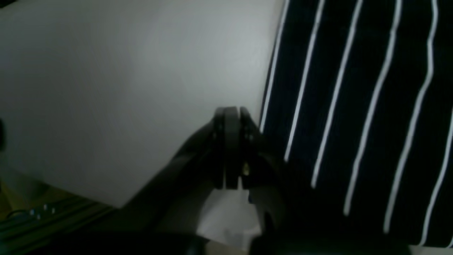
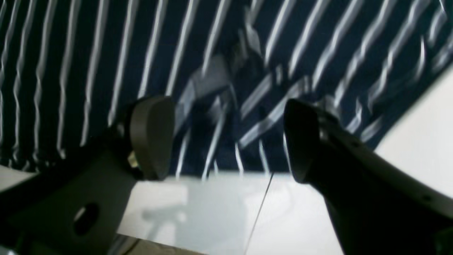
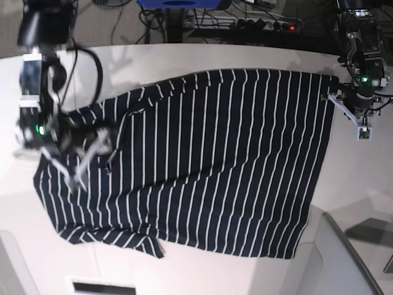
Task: Layout the t-shirt on the table in an organized manner, then fold the t-shirt properly
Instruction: 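Lower the right gripper onto the shirt's sleeve area and grasp, then pull the grasped sleeve fabric with the right gripper toward the collar corner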
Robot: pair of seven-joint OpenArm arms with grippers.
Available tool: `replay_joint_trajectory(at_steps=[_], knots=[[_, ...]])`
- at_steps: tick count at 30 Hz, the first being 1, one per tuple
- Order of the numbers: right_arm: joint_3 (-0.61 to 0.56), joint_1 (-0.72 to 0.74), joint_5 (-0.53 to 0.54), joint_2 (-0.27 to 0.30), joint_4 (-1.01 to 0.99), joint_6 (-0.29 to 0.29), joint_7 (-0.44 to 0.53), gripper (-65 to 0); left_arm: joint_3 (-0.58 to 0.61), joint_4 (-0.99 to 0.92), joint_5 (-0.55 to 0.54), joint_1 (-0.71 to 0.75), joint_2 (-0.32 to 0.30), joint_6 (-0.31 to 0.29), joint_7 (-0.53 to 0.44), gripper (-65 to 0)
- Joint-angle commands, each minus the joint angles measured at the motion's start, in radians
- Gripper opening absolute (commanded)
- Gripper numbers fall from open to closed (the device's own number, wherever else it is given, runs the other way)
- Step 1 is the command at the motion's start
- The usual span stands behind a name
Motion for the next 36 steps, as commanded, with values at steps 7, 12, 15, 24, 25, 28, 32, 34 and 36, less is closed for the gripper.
replay_joint_trajectory(at_steps=[7, 12, 15, 24, 25, 28, 32, 34, 36], knots=[[0.04, -0.093, 0.012, -0.027, -0.053, 0.003, 0.135, -19.7, -0.007, 0.015, 0.002, -0.005, -0.019, 0.008, -0.011, -65.0], [0.036, -0.079, 0.012, -0.047, -0.119, 0.003, 0.173, -19.7, -0.007, 0.016, 0.002, -0.004, -0.019, 0.008, -0.011, -65.0], [0.036, -0.071, 0.014, -0.06, -0.122, 0.003, 0.172, -19.8, -0.007, 0.015, 0.002, -0.004, -0.019, 0.008, -0.011, -65.0], [0.034, -0.038, 0.045, -0.069, -0.215, 0.003, 0.172, -48.0, -0.007, 0.015, 0.002, -0.004, -0.021, 0.008, -0.011, -65.0], [0.036, -0.038, 0.063, -0.069, -0.218, 0.003, 0.173, -49.8, -0.007, 0.015, 0.002, -0.004, -0.021, 0.008, -0.011, -65.0], [0.037, -0.042, 0.109, -0.063, -0.215, 0.003, 0.17, -59.4, -0.008, 0.015, 0.002, -0.004, -0.022, 0.008, -0.011, -65.0], [0.039, -0.064, 0.126, -0.047, -0.166, 0.003, 0.155, -64.2, -0.008, 0.015, 0.002, -0.004, -0.025, 0.008, -0.011, -65.0], [0.04, -0.094, 0.126, -0.044, -0.087, 0.003, 0.132, -64.4, -0.008, 0.015, 0.002, -0.004, -0.025, 0.008, -0.011, -65.0], [0.042, -0.125, 0.126, -0.04, -0.004, 0.0, 0.092, -64.4, -0.008, 0.015, 0.002, -0.004, -0.025, 0.008, -0.011, -65.0]])
